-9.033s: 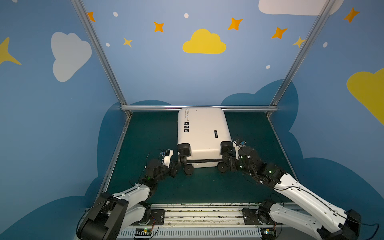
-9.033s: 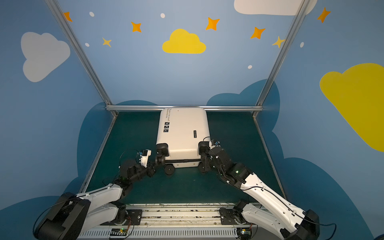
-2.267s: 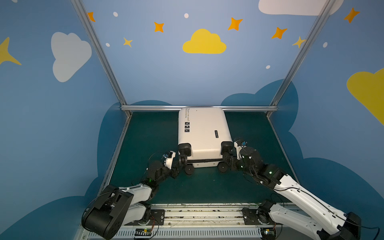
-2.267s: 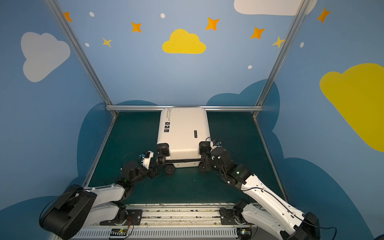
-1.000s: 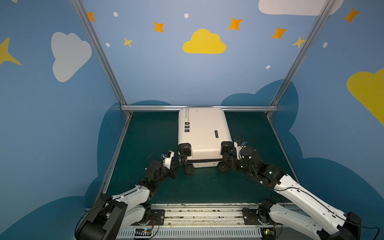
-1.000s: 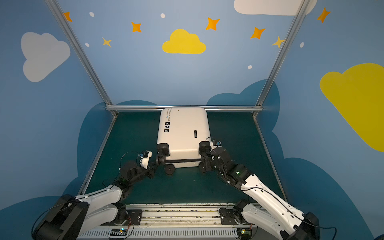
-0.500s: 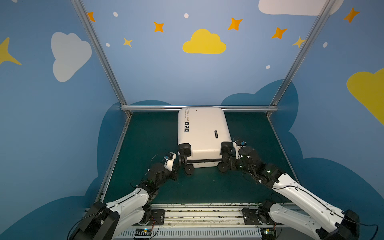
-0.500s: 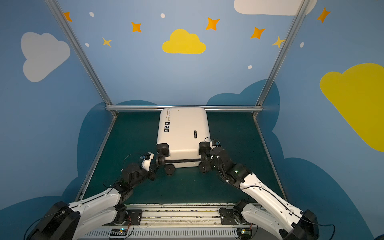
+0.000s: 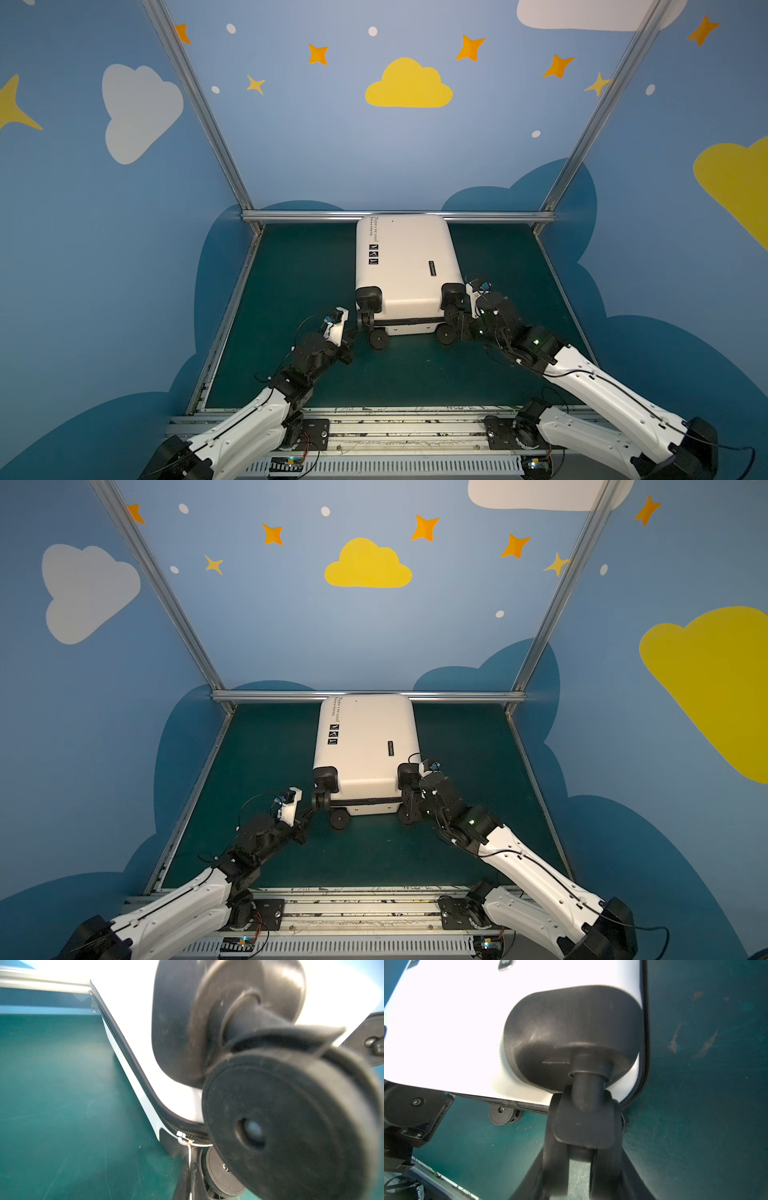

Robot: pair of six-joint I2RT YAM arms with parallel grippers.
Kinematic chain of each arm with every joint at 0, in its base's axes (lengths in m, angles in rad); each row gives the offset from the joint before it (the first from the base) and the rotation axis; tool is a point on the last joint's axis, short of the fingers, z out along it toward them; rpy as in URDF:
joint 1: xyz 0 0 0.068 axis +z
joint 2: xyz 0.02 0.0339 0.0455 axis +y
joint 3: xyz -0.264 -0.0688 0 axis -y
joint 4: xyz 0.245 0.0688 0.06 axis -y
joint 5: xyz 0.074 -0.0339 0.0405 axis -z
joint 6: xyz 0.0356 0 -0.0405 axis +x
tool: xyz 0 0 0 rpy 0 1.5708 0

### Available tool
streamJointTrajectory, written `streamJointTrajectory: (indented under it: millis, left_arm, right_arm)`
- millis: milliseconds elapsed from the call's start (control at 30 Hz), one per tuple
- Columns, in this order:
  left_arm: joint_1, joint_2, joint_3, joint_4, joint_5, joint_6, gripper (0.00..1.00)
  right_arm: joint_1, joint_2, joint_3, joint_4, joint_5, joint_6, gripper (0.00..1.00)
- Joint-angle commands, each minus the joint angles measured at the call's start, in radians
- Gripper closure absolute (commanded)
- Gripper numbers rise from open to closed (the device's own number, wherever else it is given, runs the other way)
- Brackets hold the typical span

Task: Pack the luggage

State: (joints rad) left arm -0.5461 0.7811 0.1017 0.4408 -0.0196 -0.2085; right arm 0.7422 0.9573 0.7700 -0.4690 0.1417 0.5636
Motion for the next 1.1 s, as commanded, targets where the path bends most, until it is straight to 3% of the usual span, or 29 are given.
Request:
streamJointTrajectory:
  millis: [0,433,767,1067]
  left_arm:
    - [-0.008,-0.011,-0.010,-0.043,0.018,0.006,0.97]
    - [-0.107,0.080,-0.016,0.042,0.020,-0.009,0.98]
    - [-0.151,-0.003,-0.013,-0.012,0.010,-0.010,0.98]
    - [-0.229,0.080,-0.004,0.067,-0.007,-0.014,0.97]
  right_arm:
    - [0.006,0.013,0.060,0.069,-0.037,-0.041,1.00]
    - [0.000,0.033,0.131,0.069,-0.042,-0.051,1.00]
    - [0.000,0.053,0.072,0.099,-0.053,-0.029,1.00]
    - [0.003,0.068,0.022,0.123,-0.075,0.001,1.00]
